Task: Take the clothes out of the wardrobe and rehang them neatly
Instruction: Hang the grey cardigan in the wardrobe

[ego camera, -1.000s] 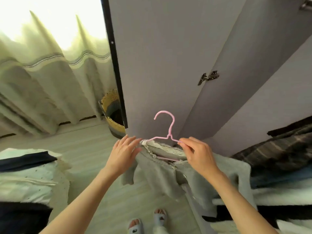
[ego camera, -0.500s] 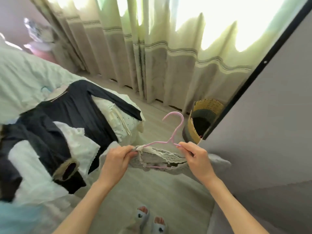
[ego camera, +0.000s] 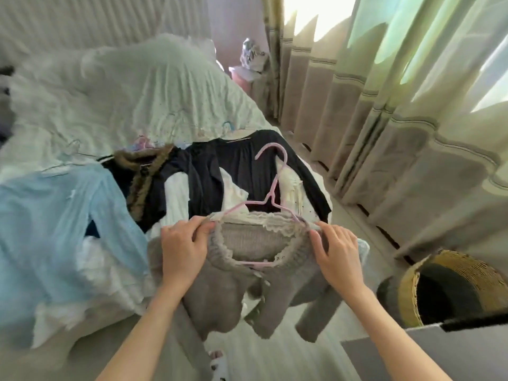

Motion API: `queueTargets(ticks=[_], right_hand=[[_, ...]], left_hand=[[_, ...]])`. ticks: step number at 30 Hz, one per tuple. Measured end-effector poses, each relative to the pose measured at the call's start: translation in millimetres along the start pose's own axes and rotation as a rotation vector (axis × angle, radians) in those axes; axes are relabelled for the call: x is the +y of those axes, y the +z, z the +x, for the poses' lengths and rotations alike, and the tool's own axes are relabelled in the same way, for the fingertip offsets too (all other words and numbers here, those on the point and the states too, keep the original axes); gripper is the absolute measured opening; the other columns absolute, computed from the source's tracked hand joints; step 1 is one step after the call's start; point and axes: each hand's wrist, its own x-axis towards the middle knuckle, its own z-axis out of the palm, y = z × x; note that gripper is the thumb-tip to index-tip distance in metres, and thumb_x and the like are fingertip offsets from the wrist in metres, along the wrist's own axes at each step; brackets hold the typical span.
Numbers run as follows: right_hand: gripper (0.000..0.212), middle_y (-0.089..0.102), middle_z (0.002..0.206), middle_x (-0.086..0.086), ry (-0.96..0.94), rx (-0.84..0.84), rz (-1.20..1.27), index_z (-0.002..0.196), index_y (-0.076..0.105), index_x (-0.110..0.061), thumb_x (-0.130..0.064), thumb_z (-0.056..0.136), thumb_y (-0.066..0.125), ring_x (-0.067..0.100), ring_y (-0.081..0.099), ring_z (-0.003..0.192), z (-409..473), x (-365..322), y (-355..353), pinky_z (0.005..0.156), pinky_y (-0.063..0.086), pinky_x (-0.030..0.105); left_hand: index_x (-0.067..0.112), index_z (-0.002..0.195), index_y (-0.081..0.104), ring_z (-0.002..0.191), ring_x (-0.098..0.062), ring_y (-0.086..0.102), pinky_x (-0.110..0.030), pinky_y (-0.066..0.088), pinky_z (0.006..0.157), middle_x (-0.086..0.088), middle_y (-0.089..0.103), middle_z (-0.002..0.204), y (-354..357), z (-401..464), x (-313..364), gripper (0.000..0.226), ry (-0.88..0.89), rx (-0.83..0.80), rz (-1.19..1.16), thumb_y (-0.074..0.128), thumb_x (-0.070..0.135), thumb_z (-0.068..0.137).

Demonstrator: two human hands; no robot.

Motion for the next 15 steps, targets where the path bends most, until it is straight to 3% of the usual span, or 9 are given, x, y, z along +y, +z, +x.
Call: queueTargets(ticks=[4, 7, 11, 15], right_hand=[[0.043, 0.059, 0.075, -0.006, -0.128, -0.063, -0.004, 0.079, 0.06, -0.018, -0.049, 0.09, 0.032, 0.021, 0.058, 0.075, 24.0, -35.7, 39.7, 0.075, 0.024, 0.023], [0.045, 0.058, 0.068, -0.007, -0.179, -0.089, 0.013, 0.072, 0.057, -0.018, -0.051, 0.09, 0.033, 0.019, 0.056, 0.068, 43.9, -70.5, 71.8, 0.072, 0.026, 0.025], [0.048, 0.053, 0.059, -0.007, -0.222, -0.067, 0.013, 0.067, 0.054, -0.015, -0.053, 0.089, 0.033, 0.018, 0.05, 0.06, 78.0, -111.9, 103.8, 0.069, 0.028, 0.028], [0.047, 0.048, 0.057, -0.009, -0.266, -0.026, 0.042, 0.065, 0.05, -0.015, -0.052, 0.089, 0.034, 0.018, 0.047, 0.056, 125.6, -151.0, 123.7, 0.066, 0.031, 0.03]], left_hand=[[0.014, 0.08, 0.067, 0.059, -0.015, 0.047, -0.032, 0.027, 0.069, 0.006, 0.053, 0.06, -32.7, -0.8, -41.0, 0.041, -0.123, 0.086, 0.048, 0.039, 0.044, 0.087], [0.011, 0.082, 0.068, 0.061, -0.018, 0.051, -0.031, 0.026, 0.071, 0.001, 0.061, 0.063, -54.9, 0.9, -70.0, 0.048, -0.225, 0.153, 0.078, 0.039, 0.049, 0.085], [0.009, 0.09, 0.071, 0.065, -0.02, 0.055, -0.043, 0.044, 0.077, -0.002, 0.067, 0.071, -81.4, 30.6, -103.4, 0.049, -0.317, 0.22, 0.006, 0.047, 0.051, 0.083], [0.009, 0.09, 0.07, 0.071, -0.022, 0.058, -0.041, 0.041, 0.085, -0.004, 0.07, 0.08, -100.9, 82.7, -131.3, 0.044, -0.295, 0.288, -0.01, 0.054, 0.049, 0.083]])
